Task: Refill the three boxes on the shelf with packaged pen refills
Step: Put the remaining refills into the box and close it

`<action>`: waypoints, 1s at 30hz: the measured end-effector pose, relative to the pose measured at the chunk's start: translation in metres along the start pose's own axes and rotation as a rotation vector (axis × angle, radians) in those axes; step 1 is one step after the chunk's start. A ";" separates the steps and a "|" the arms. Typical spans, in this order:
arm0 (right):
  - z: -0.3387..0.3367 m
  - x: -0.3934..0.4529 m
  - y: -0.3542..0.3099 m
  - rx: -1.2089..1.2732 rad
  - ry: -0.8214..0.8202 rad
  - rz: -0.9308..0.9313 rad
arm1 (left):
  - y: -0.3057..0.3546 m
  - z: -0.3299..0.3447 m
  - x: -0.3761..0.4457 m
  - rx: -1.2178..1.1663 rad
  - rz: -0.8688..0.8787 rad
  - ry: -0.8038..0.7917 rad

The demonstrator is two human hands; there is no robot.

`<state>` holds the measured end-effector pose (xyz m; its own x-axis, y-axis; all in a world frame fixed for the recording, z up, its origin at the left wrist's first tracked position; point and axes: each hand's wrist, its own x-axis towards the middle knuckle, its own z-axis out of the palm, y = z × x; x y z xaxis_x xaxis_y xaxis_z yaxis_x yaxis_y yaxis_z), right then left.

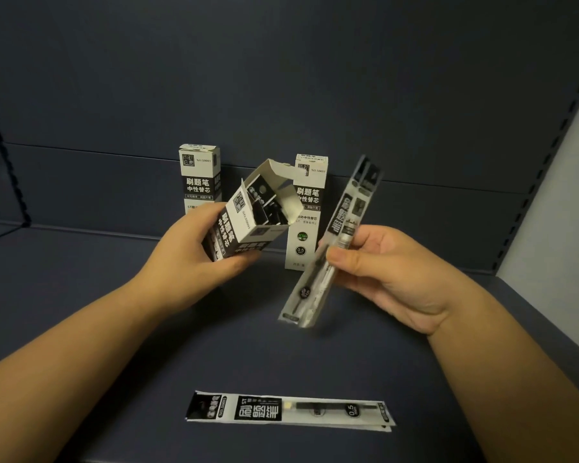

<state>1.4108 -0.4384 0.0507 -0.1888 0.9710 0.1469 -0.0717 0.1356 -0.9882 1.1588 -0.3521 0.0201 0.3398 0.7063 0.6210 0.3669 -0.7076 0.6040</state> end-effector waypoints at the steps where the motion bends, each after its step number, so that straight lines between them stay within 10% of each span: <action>1: 0.000 0.001 0.000 -0.014 0.016 -0.029 | 0.000 0.000 0.000 0.005 0.003 -0.003; 14: 0.017 -0.002 -0.015 0.227 0.389 -0.391 | -0.003 0.003 0.003 0.049 0.070 -0.005; 30: 0.019 -0.003 -0.013 -0.190 0.467 -0.763 | -0.007 0.002 0.004 0.086 0.170 -0.082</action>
<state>1.3940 -0.4467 0.0640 0.2622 0.5803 0.7710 0.1555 0.7632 -0.6272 1.1592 -0.3442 0.0180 0.4715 0.5785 0.6656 0.3692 -0.8149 0.4468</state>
